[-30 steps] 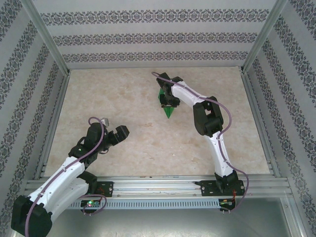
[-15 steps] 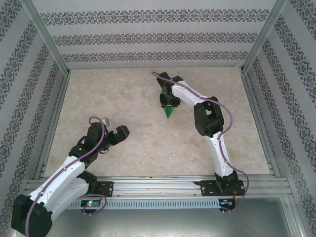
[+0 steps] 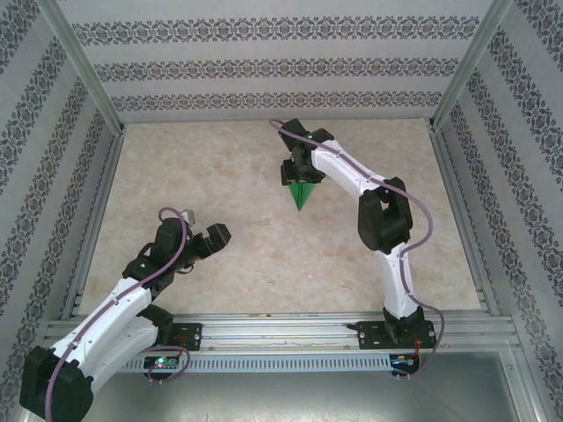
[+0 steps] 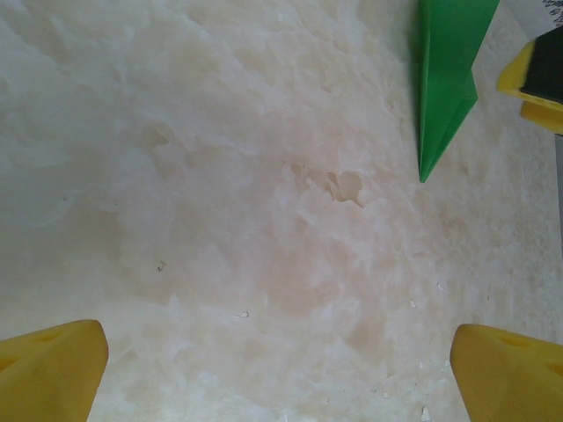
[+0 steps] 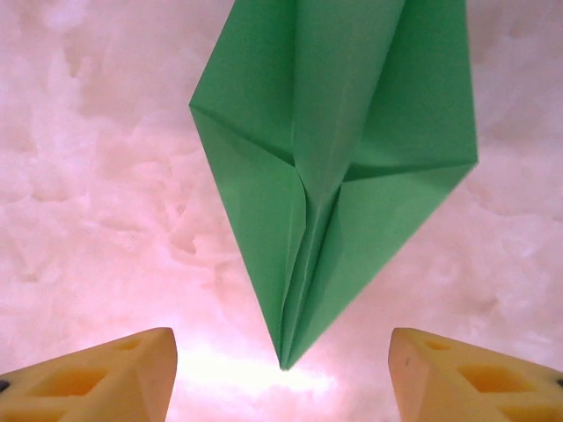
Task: Fold a paper plane with a square sheet of paper (fold left side to right side)
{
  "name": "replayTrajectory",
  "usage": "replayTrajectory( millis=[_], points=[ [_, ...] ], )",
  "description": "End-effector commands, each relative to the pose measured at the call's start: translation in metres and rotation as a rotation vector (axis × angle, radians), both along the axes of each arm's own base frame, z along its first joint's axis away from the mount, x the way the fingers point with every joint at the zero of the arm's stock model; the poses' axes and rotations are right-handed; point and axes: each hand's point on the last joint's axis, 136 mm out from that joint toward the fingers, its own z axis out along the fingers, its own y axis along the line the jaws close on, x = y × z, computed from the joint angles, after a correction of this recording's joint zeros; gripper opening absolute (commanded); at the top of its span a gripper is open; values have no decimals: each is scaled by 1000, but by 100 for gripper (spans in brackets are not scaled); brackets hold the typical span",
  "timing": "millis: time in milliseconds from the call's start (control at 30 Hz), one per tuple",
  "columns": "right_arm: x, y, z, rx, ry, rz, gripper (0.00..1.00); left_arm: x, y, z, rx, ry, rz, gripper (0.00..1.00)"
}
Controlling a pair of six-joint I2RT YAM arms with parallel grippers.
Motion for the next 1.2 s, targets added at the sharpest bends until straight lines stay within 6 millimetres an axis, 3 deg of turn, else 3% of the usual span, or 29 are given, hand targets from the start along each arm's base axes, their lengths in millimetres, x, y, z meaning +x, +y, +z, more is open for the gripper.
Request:
replayTrajectory(
  millis=[0,233,400,567,867,1167],
  points=[
    [-11,-8,32,-18,-68,17,70,5,6,5,22,-21,11,100],
    [-32,-28,80,46,-180,27,97,9,11,11,55,-38,10,100],
    [-49,-49,108,107,-275,15,98,12,17,15,95,-53,16,100],
    [-66,-90,125,106,-395,-37,98,15,25,21,155,-72,22,100],
    [-98,-159,120,129,-512,-148,98,21,42,34,297,-96,27,100],
    [-108,-220,72,111,-620,-240,98,21,34,35,274,-100,-13,100]
  ],
)
